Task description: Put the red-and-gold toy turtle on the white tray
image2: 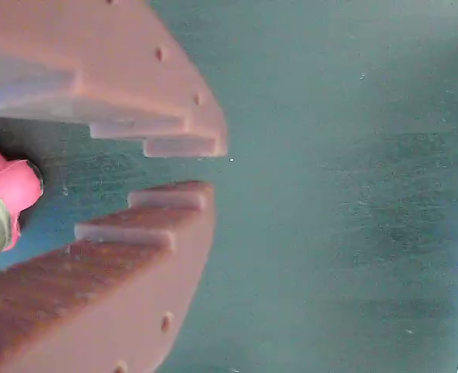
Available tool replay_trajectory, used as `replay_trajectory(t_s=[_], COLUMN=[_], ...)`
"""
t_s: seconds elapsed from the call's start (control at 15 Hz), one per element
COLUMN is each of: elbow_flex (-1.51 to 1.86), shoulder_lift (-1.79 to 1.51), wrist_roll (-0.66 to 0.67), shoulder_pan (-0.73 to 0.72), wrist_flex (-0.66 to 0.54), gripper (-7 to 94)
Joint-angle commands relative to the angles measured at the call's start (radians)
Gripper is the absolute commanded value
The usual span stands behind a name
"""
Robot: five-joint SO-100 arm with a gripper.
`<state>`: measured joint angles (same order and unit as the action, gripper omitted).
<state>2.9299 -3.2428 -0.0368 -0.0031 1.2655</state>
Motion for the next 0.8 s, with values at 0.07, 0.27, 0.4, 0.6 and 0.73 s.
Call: replay_trajectory(t_s=[0.07, 0.27, 0.4, 0.6, 0.73], elbow_flex=[-0.011, -0.012, -0.167, -0.453, -0.727], shoulder_lift=[-0.008, -0.005, 0.16, 0.534, 0.819], wrist_roll=[-0.002, -0.034, -0.1, -0.132, -0.143], shoulder_pan=[0.006, -0.023, 0.017, 0.095, 0.192], wrist_flex=[0.0, -0.008, -0.026, -0.025, 0.103], gripper=[0, 0, 0, 0, 0])
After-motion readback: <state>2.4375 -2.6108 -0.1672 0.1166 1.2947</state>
